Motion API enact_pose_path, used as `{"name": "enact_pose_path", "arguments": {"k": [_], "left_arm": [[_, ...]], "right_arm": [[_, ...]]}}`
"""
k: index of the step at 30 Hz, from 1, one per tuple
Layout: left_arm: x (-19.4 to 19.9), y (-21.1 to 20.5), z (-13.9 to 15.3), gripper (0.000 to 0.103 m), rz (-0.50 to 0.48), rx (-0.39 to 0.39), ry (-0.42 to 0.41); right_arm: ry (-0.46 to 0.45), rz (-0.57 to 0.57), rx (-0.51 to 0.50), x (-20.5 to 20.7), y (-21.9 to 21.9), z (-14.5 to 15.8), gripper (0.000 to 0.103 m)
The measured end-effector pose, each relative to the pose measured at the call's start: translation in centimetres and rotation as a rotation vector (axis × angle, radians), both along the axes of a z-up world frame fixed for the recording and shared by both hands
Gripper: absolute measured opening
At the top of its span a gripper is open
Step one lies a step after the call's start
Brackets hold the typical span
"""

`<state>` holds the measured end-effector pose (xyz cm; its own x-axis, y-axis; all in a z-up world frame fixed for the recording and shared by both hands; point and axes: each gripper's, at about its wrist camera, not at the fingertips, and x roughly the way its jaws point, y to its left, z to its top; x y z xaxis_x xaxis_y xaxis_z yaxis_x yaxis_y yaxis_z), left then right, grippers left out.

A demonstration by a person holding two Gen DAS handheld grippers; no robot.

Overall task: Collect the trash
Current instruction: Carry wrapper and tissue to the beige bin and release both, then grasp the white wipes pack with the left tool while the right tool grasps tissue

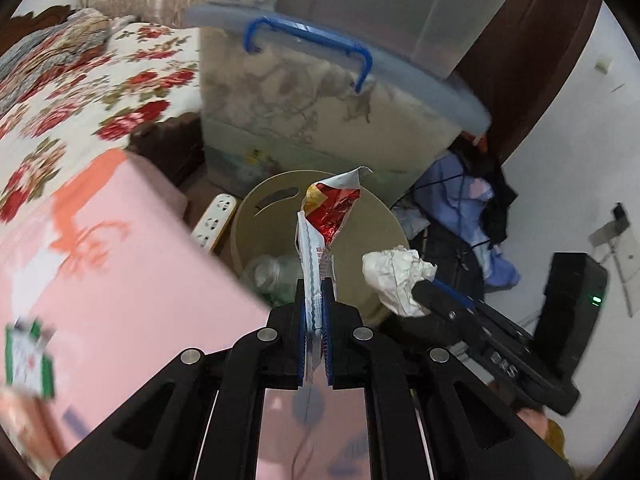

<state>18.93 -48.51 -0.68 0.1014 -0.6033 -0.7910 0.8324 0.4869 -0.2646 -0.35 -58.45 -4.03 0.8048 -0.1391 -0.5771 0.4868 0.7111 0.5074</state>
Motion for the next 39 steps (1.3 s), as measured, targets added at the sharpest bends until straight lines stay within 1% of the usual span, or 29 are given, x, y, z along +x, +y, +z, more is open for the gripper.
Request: {"name": "enact_pose_path", "arguments": {"k": [1, 2, 3, 5, 7, 9, 11, 14, 16, 18, 20, 23, 26, 28, 30, 31, 32, 33, 35, 37, 38, 39], "left_arm": [[0.3, -1.7, -0.9, 0.025, 0.003, 0.022, -0.002], [0.5, -2.4, -1.4, 0.041, 0.011, 0.037, -0.005], [0.8, -3.3, -2.1, 0.071, 0.037, 0.061, -0.022], [1.2, -3.8, -2.4, 0.072, 0.064, 0.072, -0.046], [1.0, -3.0, -2.2, 0.072, 0.074, 0.062, -0.043], [0.5, -1.5, -1.4, 0.072, 0.083, 0.034, -0.044], [-0.8, 0.8, -0.3, 0.072, 0.094, 0.011, -0.076], [-3.6, 4.9, 0.6, 0.072, 0.091, 0.001, -0.125], [-5.7, 7.9, 0.5, 0.072, 0.078, 0.004, -0.133], [-7.7, 11.7, 0.4, 0.072, 0.066, 0.009, -0.141], [-9.3, 15.3, 0.4, 0.072, 0.067, 0.019, -0.174], [-10.8, 21.4, 0.4, 0.072, 0.099, 0.042, -0.221], [-10.6, 27.5, 0.0, 0.072, 0.202, 0.091, -0.236], [-9.6, 31.1, -0.1, 0.073, 0.312, 0.119, -0.234], [-8.4, 34.5, -0.2, 0.074, 0.447, 0.136, -0.241], [-7.7, 36.5, -0.3, 0.082, 0.539, 0.147, -0.254], [-7.4, 37.3, -0.4, 0.087, 0.586, 0.160, -0.260], [-6.9, 38.1, -0.7, 0.090, 0.629, 0.172, -0.254], [-5.7, 39.3, -1.7, 0.090, 0.672, 0.152, -0.176], [-4.5, 39.5, -2.7, 0.090, 0.689, 0.153, -0.129], [-4.0, 39.4, -3.2, 0.090, 0.690, 0.160, -0.124], [-3.8, 39.3, -3.5, 0.090, 0.691, 0.163, -0.123]], "right_arm": [[0.001, 0.001, 0.014, 0.5, -0.2, -0.4, 0.048], [-0.002, -0.007, 0.031, 0.8, -0.8, -0.8, 0.076], [-0.014, -0.024, 0.031, 0.6, -1.0, -0.9, 0.081], [-0.038, -0.040, 0.026, 0.3, -1.3, -0.9, 0.081], [-0.063, -0.048, 0.029, -0.4, -0.9, -0.7, 0.079], [-0.093, -0.047, 0.045, -1.2, -0.2, -0.5, 0.077], [-0.107, -0.030, 0.069, -1.5, 0.8, -0.5, 0.074], [-0.123, 0.013, 0.095, -1.4, 2.8, -0.2, 0.068], [-0.131, 0.044, 0.106, -1.2, 4.3, -0.1, 0.065], [-0.134, 0.088, 0.124, -0.6, 6.3, -0.1, 0.062], [-0.132, 0.122, 0.140, 0.0, 7.8, -0.2, 0.061], [-0.124, 0.202, 0.164, 1.2, 11.6, -0.4, 0.060], [-0.105, 0.276, 0.166, 2.7, 15.4, -0.6, 0.060], [-0.086, 0.323, 0.167, 3.9, 17.9, -0.8, 0.060], [-0.057, 0.376, 0.162, 5.5, 20.8, -0.9, 0.062], [-0.047, 0.396, 0.160, 6.2, 21.9, -1.0, 0.062], [-0.031, 0.433, 0.158, 7.3, 23.6, -1.0, 0.063], [-0.019, 0.464, 0.155, 8.4, 25.0, -1.0, 0.064], [-0.004, 0.509, 0.153, 10.1, 26.9, -1.0, 0.069], [0.023, 0.550, 0.178, 12.3, 29.1, -1.3, 0.070], [0.028, 0.560, 0.190, 12.9, 29.8, -1.5, 0.069], [0.039, 0.574, 0.197, 14.0, 30.7, -1.8, 0.063]]}}
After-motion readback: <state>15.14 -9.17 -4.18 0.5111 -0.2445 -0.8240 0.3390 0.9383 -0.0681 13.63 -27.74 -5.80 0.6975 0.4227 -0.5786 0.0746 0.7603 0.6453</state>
